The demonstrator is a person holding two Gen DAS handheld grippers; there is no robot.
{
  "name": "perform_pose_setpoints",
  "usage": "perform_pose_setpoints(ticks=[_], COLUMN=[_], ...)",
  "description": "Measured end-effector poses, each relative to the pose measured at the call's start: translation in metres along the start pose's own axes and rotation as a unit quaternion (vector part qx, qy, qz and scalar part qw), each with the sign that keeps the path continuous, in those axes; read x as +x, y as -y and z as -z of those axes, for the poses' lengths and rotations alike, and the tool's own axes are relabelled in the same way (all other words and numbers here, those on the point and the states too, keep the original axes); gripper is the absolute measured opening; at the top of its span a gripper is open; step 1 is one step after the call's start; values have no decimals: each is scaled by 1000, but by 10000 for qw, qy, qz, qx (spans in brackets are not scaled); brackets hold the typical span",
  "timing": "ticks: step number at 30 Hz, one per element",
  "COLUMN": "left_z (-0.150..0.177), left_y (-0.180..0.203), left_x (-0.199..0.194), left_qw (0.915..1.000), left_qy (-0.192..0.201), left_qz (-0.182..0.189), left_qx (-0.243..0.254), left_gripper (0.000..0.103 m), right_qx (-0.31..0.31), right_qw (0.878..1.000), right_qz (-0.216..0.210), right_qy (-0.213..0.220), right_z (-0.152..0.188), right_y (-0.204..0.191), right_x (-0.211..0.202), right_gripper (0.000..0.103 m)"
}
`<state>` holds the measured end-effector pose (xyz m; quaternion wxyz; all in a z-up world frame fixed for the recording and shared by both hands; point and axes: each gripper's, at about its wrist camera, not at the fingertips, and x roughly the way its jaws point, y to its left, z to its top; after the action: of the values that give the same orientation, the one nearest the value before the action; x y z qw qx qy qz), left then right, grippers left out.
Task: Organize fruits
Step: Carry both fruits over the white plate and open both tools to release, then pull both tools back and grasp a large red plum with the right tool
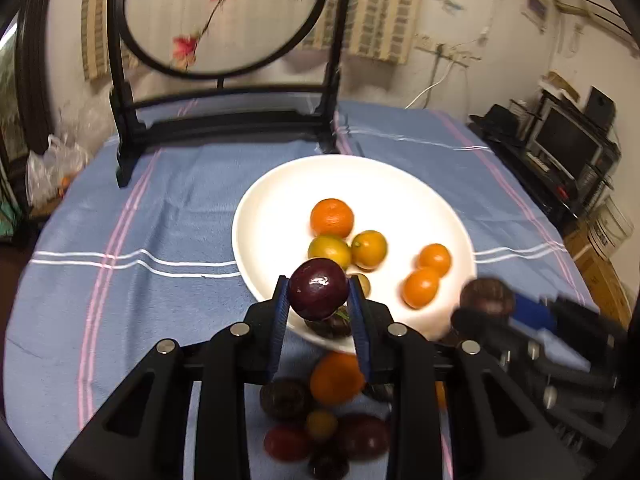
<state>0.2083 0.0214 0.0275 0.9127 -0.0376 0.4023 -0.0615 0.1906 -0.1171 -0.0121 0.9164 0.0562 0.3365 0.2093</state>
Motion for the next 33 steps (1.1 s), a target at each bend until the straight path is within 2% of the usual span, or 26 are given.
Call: perform_pose_setpoints(ticks=[6,7,8,10,15,18,19,23,33], left_z=[0,1,3,3,10,17,20,37,73], left_y=[-1,-1,-1,-2,-10,-13,-13,-21,-24], left_x=[31,35,37,34,14,6,2,-10,-20], left_qw=[9998,9998,9997,9997,9997,9995,9995,9992,9998], left_qy=[-166,-173,-173,-77,102,174,193,249,48], left_qz=[-108,-119,-147,-203,-101,-185,-205,-253,-183], left_qx=[-51,-66,-80,-77,-200,-174,-154,-162,-55], left_gripper=[29,38,53,68,72,76,79,88,88], right_qx=[361,410,469,611,452,400,367,219,391], right_qw=[9985,9982,9977,9966,9984,9988,9989,9993,9979], right_qz=[-89,-105,-147,-248,-84,-33,-5,109,198], right_qy=[-392,-427,-459,-495,-314,-292,-288,-293,-477], right_z=[8,9,10,12,15,17,18,25,58], right_y=[20,22,23,27,24,25,26,27,45], right_x=[31,34,36,34,17,10,8,3,-12], right_gripper=[39,42,47,51,51,53,57,58,58])
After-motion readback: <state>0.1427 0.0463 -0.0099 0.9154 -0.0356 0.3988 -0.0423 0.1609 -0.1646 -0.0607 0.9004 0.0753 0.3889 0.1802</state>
